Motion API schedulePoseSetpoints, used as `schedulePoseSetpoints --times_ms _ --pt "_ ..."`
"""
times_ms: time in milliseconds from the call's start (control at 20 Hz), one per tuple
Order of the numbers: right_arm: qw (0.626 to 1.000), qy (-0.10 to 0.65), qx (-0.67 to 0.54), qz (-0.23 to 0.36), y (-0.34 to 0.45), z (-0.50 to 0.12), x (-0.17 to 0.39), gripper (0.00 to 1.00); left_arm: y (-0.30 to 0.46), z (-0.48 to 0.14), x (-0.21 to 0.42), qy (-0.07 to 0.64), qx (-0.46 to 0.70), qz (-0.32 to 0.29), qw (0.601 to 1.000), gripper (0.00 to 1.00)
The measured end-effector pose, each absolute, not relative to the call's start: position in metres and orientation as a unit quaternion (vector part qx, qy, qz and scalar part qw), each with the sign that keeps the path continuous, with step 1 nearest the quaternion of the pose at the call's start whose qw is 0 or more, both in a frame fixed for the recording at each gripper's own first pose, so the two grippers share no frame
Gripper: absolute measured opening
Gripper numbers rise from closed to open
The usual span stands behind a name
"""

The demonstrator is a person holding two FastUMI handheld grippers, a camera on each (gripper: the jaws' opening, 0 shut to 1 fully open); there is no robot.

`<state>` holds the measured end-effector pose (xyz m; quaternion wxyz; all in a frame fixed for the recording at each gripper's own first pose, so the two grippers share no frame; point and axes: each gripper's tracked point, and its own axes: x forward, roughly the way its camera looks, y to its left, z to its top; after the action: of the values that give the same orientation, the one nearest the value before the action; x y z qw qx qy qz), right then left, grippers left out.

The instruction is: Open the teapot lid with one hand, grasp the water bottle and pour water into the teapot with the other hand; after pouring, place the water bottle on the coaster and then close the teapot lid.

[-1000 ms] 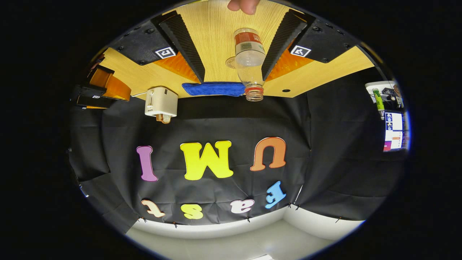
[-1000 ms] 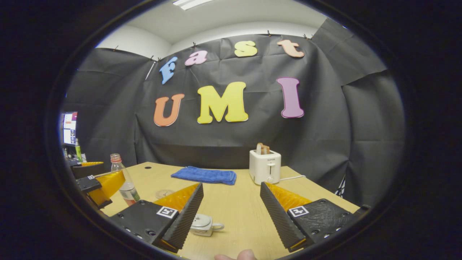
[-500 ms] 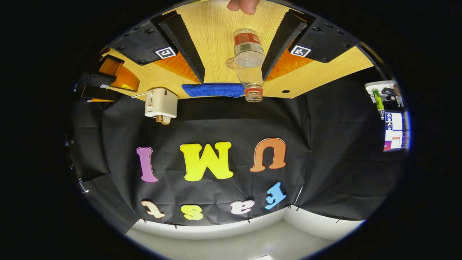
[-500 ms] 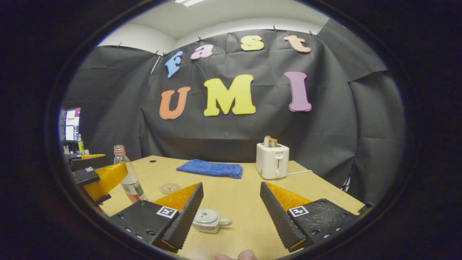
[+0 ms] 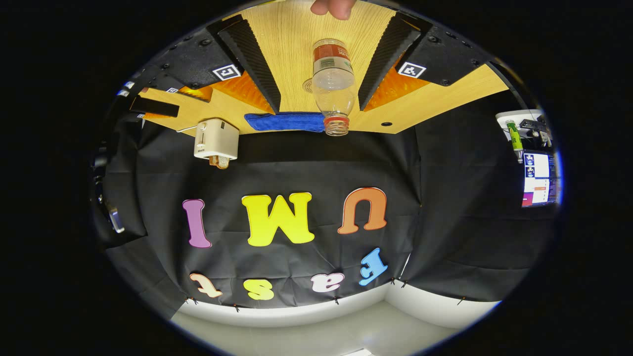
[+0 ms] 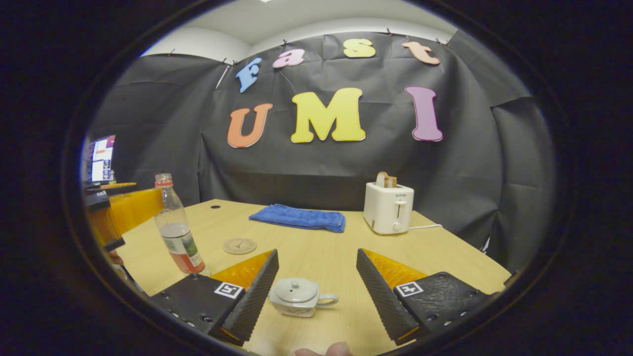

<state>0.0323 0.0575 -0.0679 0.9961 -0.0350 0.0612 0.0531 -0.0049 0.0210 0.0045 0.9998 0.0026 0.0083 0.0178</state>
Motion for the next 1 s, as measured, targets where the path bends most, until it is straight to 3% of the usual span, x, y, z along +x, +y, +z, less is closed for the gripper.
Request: schedulePoseSetpoints --times_ms 300,600,650,800,850,900,950,1000 --pt "0.992 0.089 -0.060 0.060 0.072 -0.096 0.051 0.96 0.030 0.010 -0.006 0.006 -0.005 0.024 1.000 0.99" --pt "0.990 0.105 -0.069 0.069 0.079 -0.110 0.057 0.61 0.037 0.011 -0.007 0.006 -0.008 0.029 1.000 0.99" --pt "0.989 0.108 -0.070 0.071 0.081 -0.112 0.056 0.45 0.036 0.011 -0.007 0.007 -0.009 0.029 1.000 0.99" --pt "0.989 0.106 -0.080 0.063 0.081 -0.110 0.061 0.46 0.037 0.010 -0.006 0.008 -0.008 0.028 1.000 0.99" --pt "0.989 0.104 -0.078 0.065 0.075 -0.110 0.057 0.21 0.036 0.009 -0.005 0.010 -0.007 0.028 1.000 0.99" --pt "0.988 0.110 -0.080 0.069 0.076 -0.112 0.058 0.07 0.037 0.008 -0.006 0.010 -0.007 0.027 1.000 0.99" --pt "0.988 0.108 -0.078 0.073 0.077 -0.111 0.057 0.01 0.037 0.008 -0.005 0.011 -0.008 0.027 1.000 0.99" --pt "0.988 0.112 -0.075 0.077 0.078 -0.109 0.051 0.07 0.036 0.007 -0.005 0.011 -0.009 0.026 1.000 0.99"
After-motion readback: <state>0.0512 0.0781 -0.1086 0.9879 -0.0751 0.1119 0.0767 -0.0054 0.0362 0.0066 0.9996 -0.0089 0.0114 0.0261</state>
